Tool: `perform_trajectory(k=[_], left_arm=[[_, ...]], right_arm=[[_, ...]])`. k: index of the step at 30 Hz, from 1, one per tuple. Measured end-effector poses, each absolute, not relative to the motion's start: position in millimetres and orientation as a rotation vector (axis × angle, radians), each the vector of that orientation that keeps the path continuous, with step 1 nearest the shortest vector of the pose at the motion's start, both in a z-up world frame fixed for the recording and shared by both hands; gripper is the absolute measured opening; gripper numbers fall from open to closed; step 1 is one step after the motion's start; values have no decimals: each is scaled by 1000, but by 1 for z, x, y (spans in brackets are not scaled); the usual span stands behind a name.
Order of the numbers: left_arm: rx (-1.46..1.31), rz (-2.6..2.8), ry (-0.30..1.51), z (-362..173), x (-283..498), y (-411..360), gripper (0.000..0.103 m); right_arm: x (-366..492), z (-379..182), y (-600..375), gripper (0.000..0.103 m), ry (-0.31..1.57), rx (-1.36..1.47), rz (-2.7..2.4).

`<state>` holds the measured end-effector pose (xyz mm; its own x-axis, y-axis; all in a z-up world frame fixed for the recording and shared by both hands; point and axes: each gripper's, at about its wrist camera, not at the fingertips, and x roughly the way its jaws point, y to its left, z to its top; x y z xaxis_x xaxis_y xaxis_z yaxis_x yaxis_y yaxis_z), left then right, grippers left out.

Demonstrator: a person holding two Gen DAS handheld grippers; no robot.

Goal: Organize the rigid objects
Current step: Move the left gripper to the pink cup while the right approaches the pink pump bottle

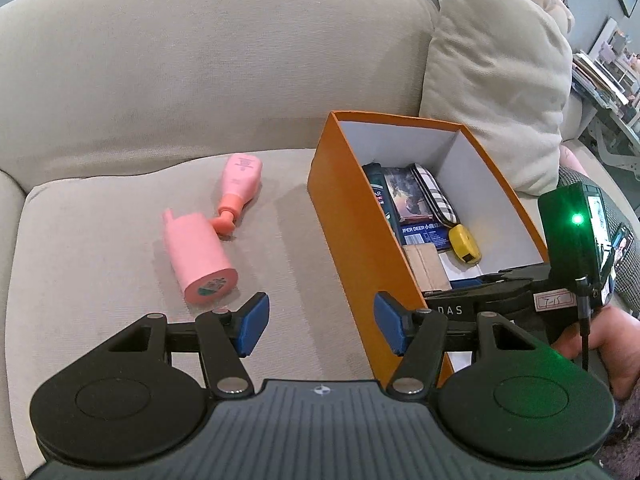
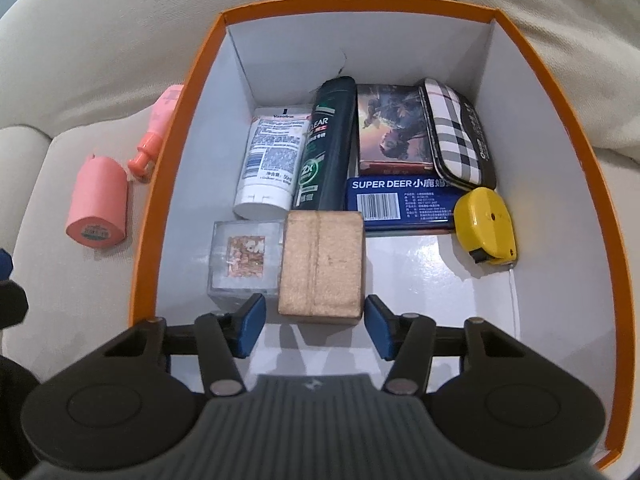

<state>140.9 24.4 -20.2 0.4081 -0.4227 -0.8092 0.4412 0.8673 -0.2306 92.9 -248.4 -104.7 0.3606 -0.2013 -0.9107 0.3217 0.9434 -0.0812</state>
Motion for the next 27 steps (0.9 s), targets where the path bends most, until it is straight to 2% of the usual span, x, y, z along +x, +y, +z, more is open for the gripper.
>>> perform_trajectory(k=[5,17,22,27], left_arm=[[20,-539,1003,-16,136,30,71],[-35,-438,991,-7,139,65,71],[-77,-366,1003,-12,162,79,71],[-120,-299,1067,-31,198,82,71]], right_arm=[[85,-94,-247,62,1132,108,-351],[77,-26,-197,61,969,-5,-243],[96,-17,-165,48,923,-93,-154],[125,-30,-143,39,957,-201,-50]])
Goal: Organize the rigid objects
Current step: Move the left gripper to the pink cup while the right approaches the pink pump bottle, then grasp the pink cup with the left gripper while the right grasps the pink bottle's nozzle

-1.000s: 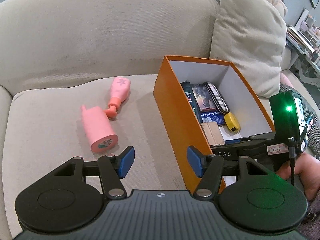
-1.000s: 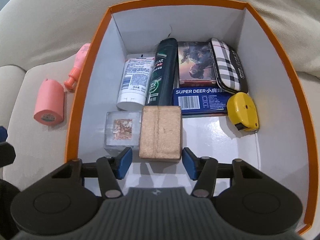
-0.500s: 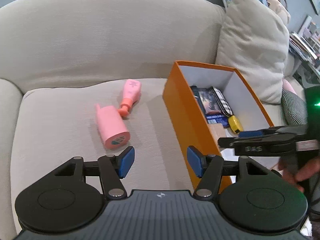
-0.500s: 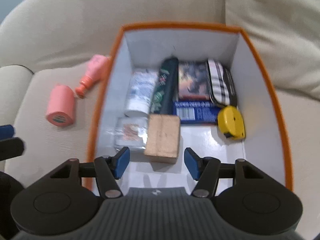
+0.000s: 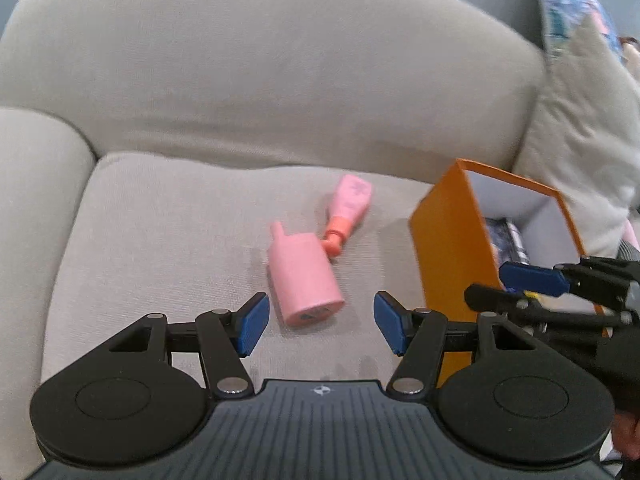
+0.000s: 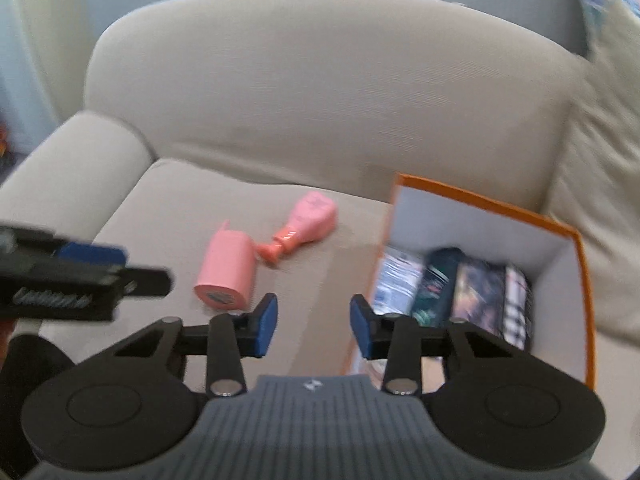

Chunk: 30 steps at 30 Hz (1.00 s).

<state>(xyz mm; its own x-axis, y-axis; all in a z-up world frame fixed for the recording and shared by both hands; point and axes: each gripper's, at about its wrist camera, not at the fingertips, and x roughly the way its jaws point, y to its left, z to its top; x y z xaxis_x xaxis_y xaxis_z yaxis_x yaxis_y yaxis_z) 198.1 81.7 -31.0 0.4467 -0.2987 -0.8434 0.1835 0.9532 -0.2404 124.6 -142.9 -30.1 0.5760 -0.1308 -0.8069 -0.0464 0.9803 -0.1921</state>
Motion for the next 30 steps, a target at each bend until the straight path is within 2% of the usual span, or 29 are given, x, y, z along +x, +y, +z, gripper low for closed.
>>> perform_trajectory(k=[9,20,21,25,30], left_arm=[[-138,-259,1171,-75,254,73,71],[-131,-280,1266,-111,287,64,69],[-132,-289,1265,-113,288,64,65],[-74,-336,1253,-108,286,64,64],[-39,-371,1155,-90,277,77,63]], right_arm=[[191,-71,-137,35,1045,-340,19],[225,-105,-134,34,1109,-533,139],[227,-108,-133,34,1113,-563,154],[230,-119,-127,34,1105,-724,217],[226,-131,-116,34,1047,-983,334]])
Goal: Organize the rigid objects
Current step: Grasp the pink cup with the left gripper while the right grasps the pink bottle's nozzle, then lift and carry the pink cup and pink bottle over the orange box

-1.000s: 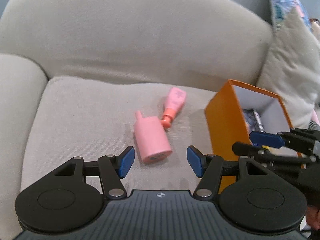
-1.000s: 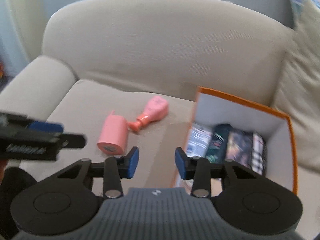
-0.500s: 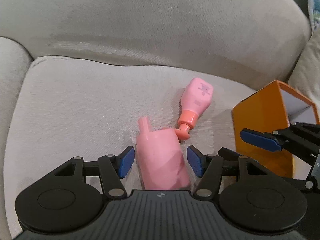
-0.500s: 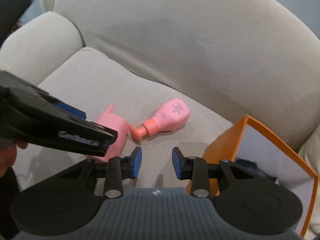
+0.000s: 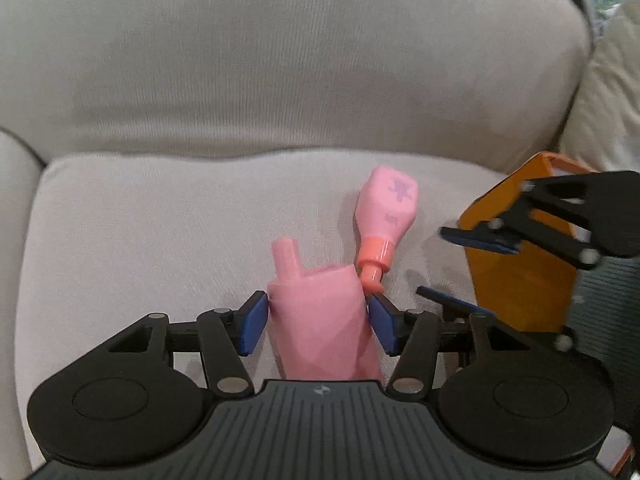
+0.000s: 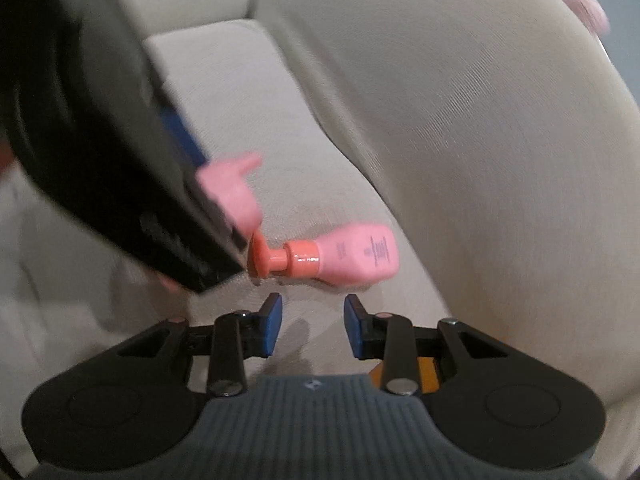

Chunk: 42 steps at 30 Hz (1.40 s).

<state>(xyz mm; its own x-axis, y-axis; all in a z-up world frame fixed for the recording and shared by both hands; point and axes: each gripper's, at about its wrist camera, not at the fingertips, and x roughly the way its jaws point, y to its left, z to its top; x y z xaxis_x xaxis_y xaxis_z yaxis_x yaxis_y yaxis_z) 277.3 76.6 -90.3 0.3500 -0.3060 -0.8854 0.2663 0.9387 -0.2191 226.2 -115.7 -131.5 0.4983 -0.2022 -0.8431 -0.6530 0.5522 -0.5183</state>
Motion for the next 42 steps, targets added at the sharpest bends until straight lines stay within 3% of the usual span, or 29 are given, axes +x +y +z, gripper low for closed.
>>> perform_trajectory(k=[14,23,33,42], left_arm=[[12,-384,1120,-79,249,107,62],[-118,-342,1131,-85,242,123,63],[-185,-287,1137,-90,242,118,71],[-199,-266,1155,-95,245,110,71]], right_arm=[[197,-194,-96,35,811,-1651,609],[175,-226,-103,31,646,-1886,688],[162,-227,-102,27,646,-1822,621],[158,-207,-97,26,670,-1661,540]])
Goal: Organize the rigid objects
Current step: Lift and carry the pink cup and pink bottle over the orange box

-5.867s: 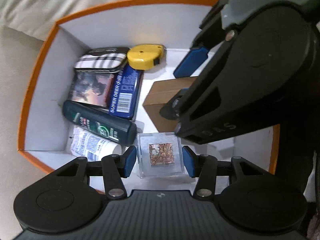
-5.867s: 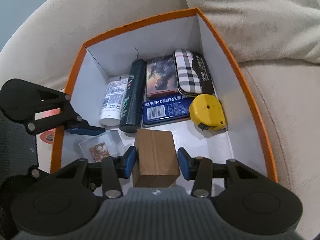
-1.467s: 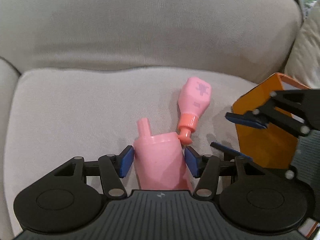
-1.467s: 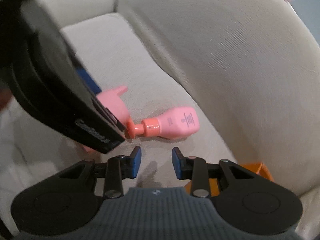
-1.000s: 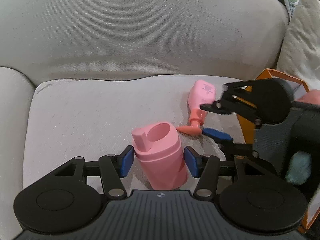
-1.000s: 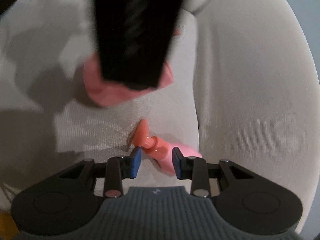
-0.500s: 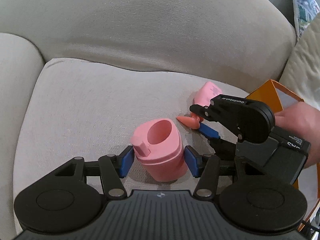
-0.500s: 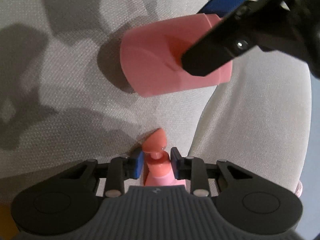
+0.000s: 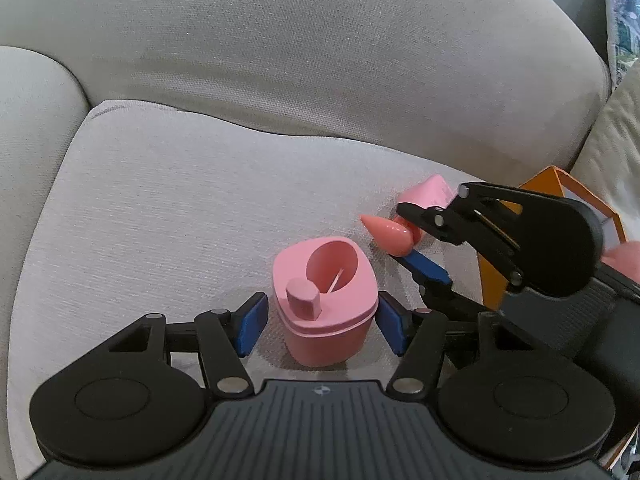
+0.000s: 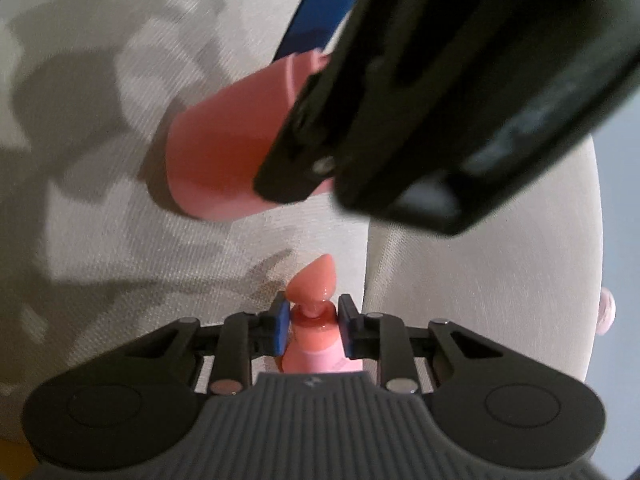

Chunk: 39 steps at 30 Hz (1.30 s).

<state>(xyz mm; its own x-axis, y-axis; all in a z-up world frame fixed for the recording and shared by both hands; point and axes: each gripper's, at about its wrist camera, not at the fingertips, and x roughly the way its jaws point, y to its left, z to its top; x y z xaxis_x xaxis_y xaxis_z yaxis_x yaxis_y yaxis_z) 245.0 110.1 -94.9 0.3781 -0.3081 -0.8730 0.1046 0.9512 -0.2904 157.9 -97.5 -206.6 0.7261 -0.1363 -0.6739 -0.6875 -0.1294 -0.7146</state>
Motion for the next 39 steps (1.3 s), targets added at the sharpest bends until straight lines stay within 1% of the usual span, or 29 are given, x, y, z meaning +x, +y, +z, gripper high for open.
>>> perform_trajectory(k=[1,2,3,9,15,20,24,28,32,39], left_arm=[[-201,-260,1157,-95,245,109,71],[-203,-261,1159,-95,245,109,64],[-206,-266,1159,-96,245,109,63],[-178,-267,1126,-96,234,110,62],[-138,-273,1065,-79,213,110,62],[-116,-282,1005,-47,191,110,62],[-75,-306,943,-15,172,102,62],[-50,-355,893,12,157,89,62],[-15,-435,843,35,137,65,62],[62,-591,805,55,104,5,62]], right_arm=[[155,-205,-93,26,669,-1652,532],[153,-204,-93,26,670,-1640,522],[151,-202,-93,26,671,-1628,509],[150,-183,-81,26,687,-1471,433],[153,-136,-82,25,727,-1125,301],[149,-89,-90,26,769,-761,206],[128,-54,-99,26,758,-506,156],[94,-18,-109,26,725,-337,122],[55,24,-117,26,706,-231,119],[17,50,-162,26,727,-168,76]])
